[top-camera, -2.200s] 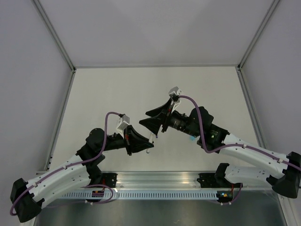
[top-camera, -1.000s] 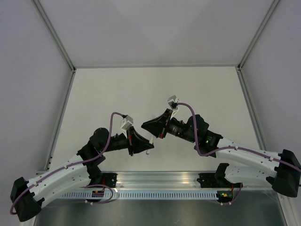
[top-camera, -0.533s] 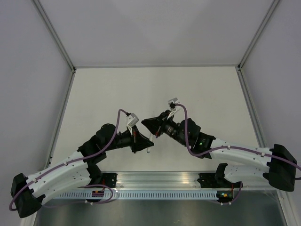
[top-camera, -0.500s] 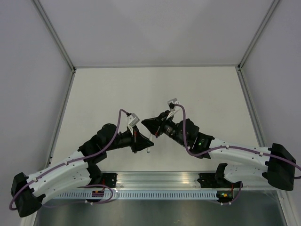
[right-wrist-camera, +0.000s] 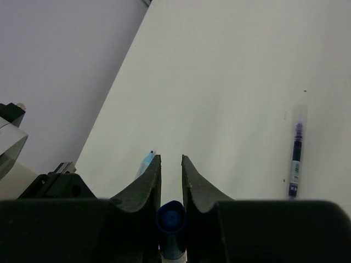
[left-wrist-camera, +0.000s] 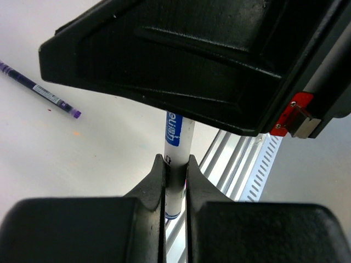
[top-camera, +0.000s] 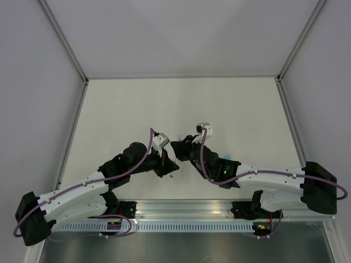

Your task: Insert the pens into the pen caps

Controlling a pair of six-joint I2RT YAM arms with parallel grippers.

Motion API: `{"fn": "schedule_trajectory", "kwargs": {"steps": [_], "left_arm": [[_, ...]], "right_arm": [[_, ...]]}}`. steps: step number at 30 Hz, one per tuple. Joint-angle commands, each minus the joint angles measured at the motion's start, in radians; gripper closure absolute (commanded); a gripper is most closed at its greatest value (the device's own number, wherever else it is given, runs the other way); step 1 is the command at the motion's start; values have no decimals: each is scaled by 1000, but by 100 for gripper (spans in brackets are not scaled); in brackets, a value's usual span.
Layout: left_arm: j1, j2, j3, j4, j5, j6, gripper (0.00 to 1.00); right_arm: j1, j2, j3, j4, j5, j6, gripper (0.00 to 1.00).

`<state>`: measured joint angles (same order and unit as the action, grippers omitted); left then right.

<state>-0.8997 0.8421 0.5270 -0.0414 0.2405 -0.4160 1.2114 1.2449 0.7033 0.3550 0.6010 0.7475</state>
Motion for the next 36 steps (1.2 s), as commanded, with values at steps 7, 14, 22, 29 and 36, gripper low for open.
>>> {"fn": "schedule_trajectory", "kwargs": {"steps": [7,14,22,29,36], "left_arm": [[53,5,61,389,-299,32,98],[53,-28,11,400,-103,16,98],[53,-86,-48,408,-21,-23,98],[53,-132,-88,396,-59,-23,98],[53,-55,-70,370,-180,-66,98]], "right_arm": [[139,-12,31,-220,-66,138,100],[132,-152,71,-260,32,23,60],[131,-390,61,-353,59,-86,36],[131,-653,-50,-522,155,-73,32],[131,-808,-97,-609,233,-80,30]]}}
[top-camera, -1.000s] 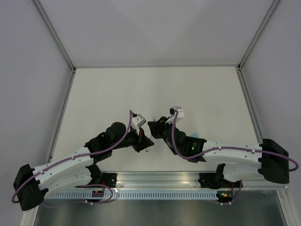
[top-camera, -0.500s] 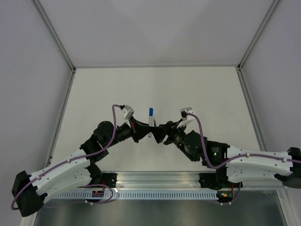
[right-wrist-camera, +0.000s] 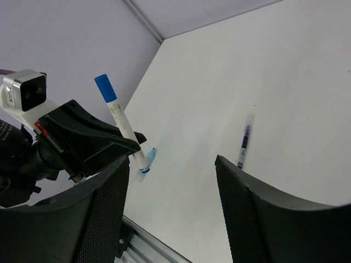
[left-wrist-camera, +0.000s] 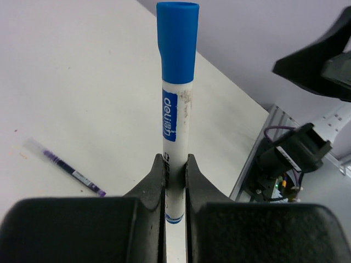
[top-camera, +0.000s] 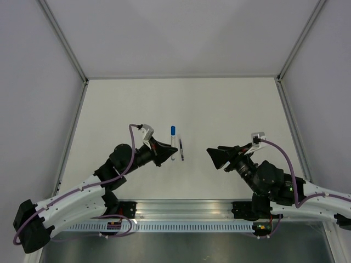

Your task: Insert the pens into the pen caps

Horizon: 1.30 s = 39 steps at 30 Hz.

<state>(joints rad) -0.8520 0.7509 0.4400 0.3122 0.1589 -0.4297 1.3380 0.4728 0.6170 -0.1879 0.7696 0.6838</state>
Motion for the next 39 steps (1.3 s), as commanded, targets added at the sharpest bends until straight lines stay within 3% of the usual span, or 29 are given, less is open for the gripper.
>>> {"fn": "schedule_trajectory", "kwargs": {"steps": [1,4,6,9,17,24,28,34,37,39], "left_arm": [[7,79,29,-5,-132,-64,98],[48,207,84,-123,-245,-141,98],[150,278,109,-188,-204,-228,98],[270,395,94,-159,-76,-336,98],[274,576,160,-237,-115,-363,98],[271,723,218,-243,-61,-386,84],[272,758,218,-246,-88,-403,83],[272,729,198,-226,-58,-408,66],[271,691,197,-223,-29,-386,48],[271,657,204,-255,-24,-363,46]], "right_arm": [[3,-39,-11,-73,77,-17,30],[4,-43,-17,-88,100,-23,30],[4,-43,-23,-88,97,-21,30],[4,-39,-25,-91,97,-21,29],[3,18,-2,-128,97,-4,27],[4,17,-3,-143,108,16,26],[4,0,-8,-156,125,16,26],[4,-39,-14,-170,135,14,26],[4,-43,-19,-162,126,7,26],[4,-37,-19,-156,123,2,25]]}}
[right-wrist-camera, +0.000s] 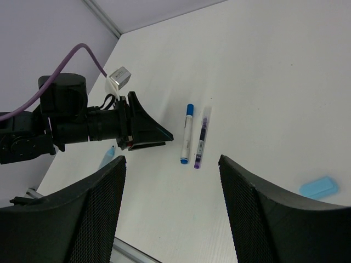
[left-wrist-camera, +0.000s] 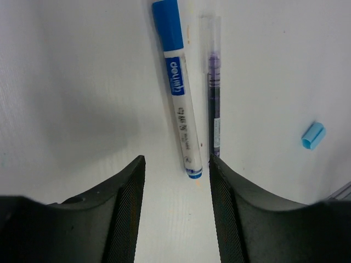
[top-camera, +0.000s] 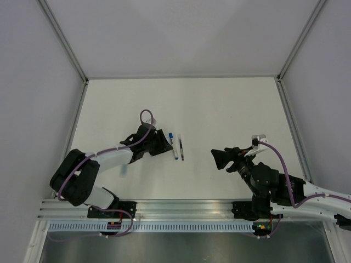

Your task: Insert the pens into the pen caps

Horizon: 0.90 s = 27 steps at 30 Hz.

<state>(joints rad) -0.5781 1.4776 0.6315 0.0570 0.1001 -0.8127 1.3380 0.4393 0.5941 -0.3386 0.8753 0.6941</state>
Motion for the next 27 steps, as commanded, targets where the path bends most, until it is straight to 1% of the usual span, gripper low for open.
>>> {"fn": "schedule_trajectory", "kwargs": {"steps": [1,3,4,5,6,7,8,9,10,11,12,13,14,15,16,17,18,19,22,24,26,27], "left_arm": [[-3,-80,17,-17,29,27,45],[-3,-120,33,-51,10,56,45],[-2,-132,42,-121,-17,69,45],[0,-149,66,-152,-29,82,45],[1,-178,80,-179,-40,125,45],[4,-189,103,-256,-68,151,45],[9,-198,162,-307,-88,177,45],[11,-203,195,-359,-112,234,44],[15,-204,230,-414,-187,259,44],[27,-203,294,-522,-218,282,44],[35,-203,319,-573,-250,328,44],[52,-206,341,-618,-311,348,44],[58,-211,367,-697,-345,368,44],[58,-217,373,-738,-437,391,44],[60,-233,372,-775,-479,394,43],[61,-243,367,-827,-505,394,41],[67,-247,363,-850,-523,397,40],[75,-250,358,-873,-524,394,39],[153,-228,352,-954,-479,403,39],[182,-208,353,-968,-464,403,39],[198,-183,358,-962,-407,412,41],[202,-148,358,-947,-340,431,41]], "right_arm": [[4,2,6,-5,19,-8,26],[4,12,4,1,14,-11,25],[4,13,4,3,7,-13,25],[4,19,3,12,4,-21,25],[4,22,1,19,-1,-27,25],[4,22,1,29,-13,-33,25],[4,27,0,33,-18,-38,25],[4,29,0,38,-22,-47,25],[4,30,-4,42,-28,-50,25],[4,30,-5,53,-47,-54,25],[4,30,-7,61,-56,-64,25],[4,30,-11,65,-68,-68,25],[3,27,-13,76,-93,-73,24],[4,26,-17,87,-110,-88,24],[4,26,-36,126,-130,-97,24],[4,33,-42,145,-159,-108,24],[4,39,-43,157,-204,-117,24],[4,48,-39,167,-223,-122,24],[4,94,-31,185,-249,-123,24],[4,107,-30,185,-254,-123,24],[4,113,-31,184,-251,-123,24],[4,111,-31,182,-249,-123,24]]}}
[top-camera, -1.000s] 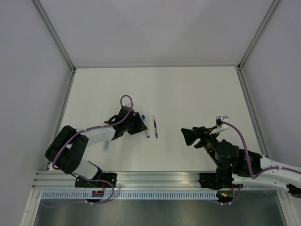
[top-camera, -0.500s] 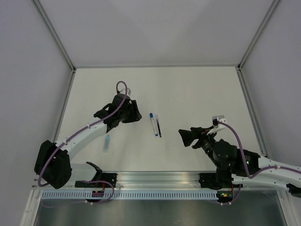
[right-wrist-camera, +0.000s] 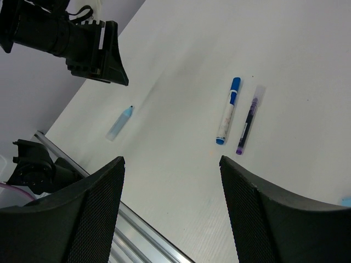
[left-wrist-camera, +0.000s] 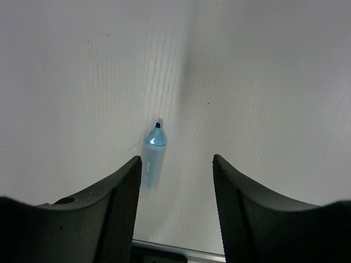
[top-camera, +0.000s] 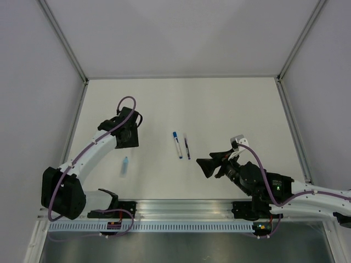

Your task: Insert the pens into the pen caps

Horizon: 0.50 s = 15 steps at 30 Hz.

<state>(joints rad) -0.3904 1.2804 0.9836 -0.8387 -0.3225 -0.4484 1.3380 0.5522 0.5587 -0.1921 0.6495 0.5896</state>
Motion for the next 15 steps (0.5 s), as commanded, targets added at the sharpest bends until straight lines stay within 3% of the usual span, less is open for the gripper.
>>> {"fn": "schedule_trajectory", "kwargs": {"steps": [1,7,12,15], "left_arm": [[18,77,4,-51,98,74,41],[38,336,33,-105,71,62,46],[111,445,58,-149,43,74,46],[136,473,59,-146,97,132,46]], "right_arm": [[4,-1,-5,40,-18,-17,24],[3,-17,-8,36,-1,-27,24],[3,-38,-9,17,42,-31,24],[3,-43,-6,10,39,-33,24]]}}
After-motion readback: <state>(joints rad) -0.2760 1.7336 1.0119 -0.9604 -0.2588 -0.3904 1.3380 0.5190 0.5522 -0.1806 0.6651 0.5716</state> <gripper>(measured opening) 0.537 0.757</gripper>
